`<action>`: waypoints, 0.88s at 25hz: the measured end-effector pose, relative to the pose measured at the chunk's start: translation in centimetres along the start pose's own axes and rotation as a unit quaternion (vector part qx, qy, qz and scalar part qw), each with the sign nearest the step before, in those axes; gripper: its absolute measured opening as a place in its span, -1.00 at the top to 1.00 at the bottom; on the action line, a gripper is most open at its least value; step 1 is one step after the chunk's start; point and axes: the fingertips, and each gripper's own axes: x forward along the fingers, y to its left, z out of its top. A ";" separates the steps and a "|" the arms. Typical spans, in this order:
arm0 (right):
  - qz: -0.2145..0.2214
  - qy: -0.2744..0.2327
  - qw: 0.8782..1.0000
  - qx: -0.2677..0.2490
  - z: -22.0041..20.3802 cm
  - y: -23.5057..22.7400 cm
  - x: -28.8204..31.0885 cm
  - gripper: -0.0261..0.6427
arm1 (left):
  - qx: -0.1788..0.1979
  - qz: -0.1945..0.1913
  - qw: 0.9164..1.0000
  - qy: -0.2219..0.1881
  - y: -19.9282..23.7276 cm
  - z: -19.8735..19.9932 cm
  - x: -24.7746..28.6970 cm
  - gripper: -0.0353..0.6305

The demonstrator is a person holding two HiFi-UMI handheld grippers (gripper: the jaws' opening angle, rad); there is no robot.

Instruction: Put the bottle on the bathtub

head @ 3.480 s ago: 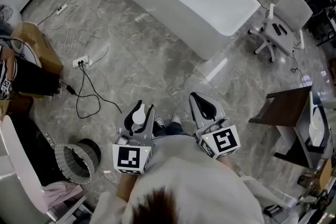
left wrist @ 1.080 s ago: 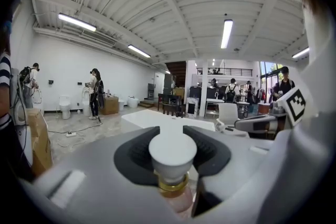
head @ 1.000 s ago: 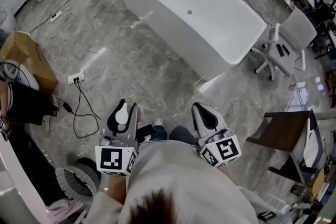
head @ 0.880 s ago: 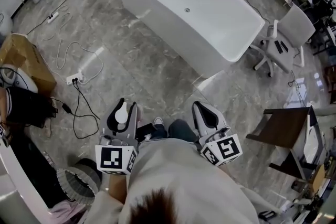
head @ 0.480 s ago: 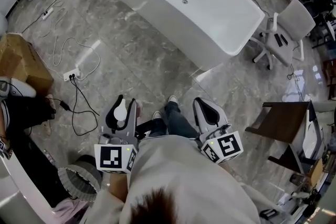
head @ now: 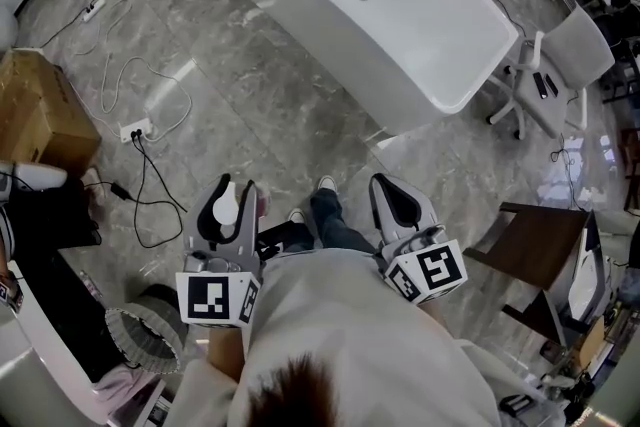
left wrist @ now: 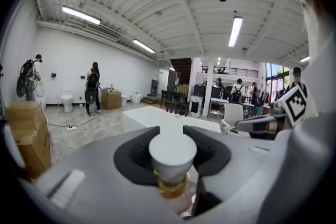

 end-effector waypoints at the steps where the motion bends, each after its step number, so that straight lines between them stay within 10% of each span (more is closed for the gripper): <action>1: 0.003 -0.001 1.000 -0.001 0.3 -0.5 0.5 0.93 | 0.000 0.004 1.000 -0.001 0.0 0.2 0.5 0.34; 22: 0.027 -0.029 0.999 -0.009 3.7 -11.7 3.6 0.93 | -0.002 0.051 0.998 -0.044 -3.4 4.9 9.6 0.34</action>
